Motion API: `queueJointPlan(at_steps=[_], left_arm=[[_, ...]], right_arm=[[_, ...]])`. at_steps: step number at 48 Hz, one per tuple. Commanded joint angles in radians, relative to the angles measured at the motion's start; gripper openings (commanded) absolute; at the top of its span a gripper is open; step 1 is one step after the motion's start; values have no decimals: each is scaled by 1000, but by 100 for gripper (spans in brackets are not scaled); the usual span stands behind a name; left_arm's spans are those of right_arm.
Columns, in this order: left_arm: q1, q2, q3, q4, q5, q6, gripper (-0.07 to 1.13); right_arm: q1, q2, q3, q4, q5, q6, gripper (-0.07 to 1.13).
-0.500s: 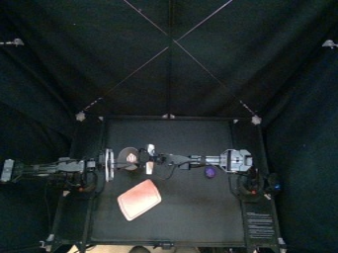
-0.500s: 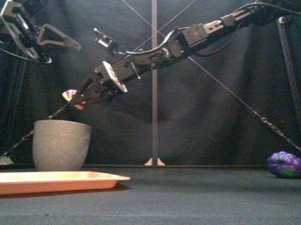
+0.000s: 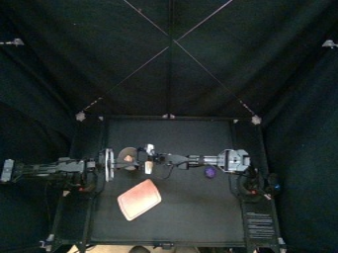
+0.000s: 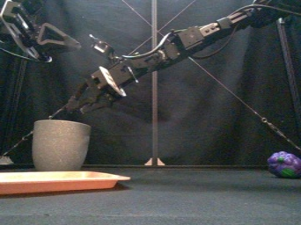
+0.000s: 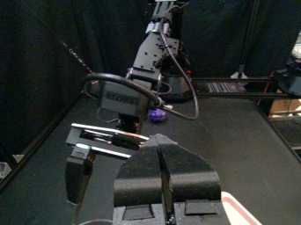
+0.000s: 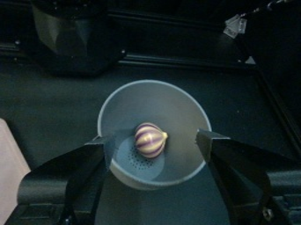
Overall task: Pick the onion then place it in the grey bowl
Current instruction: Drop onion in the grey bowl and return to neutral
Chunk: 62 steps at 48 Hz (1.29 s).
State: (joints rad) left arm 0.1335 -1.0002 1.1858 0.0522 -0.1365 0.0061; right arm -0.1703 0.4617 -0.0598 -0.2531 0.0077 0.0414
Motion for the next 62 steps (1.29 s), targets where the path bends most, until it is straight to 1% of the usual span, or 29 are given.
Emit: queueJointPlan(at_steps=[1,16,27,32,39,52,62], left_arm=[[3,3,-12,2,-9,0,11],[3,3,-6,3,-9,0,11],[6,3,15,0,-9,0,11],[6,3,21,0,-9,0,11],[6,3,23,2,-9,0,11],[11,2,32,0,-9,0,11],[28,3,46,-2,-41,0,11]], right_arm=[[-3,-123,64,5,-37,0,104],[0,-342,411,61,-275,3,104],[9,-474,650,164,-407,2,104],[23,-540,732,190,-436,2,104],[52,-618,802,190,-443,0,104],[89,-718,879,190,-445,0,104],[130,-769,931,196,-445,2,104]])
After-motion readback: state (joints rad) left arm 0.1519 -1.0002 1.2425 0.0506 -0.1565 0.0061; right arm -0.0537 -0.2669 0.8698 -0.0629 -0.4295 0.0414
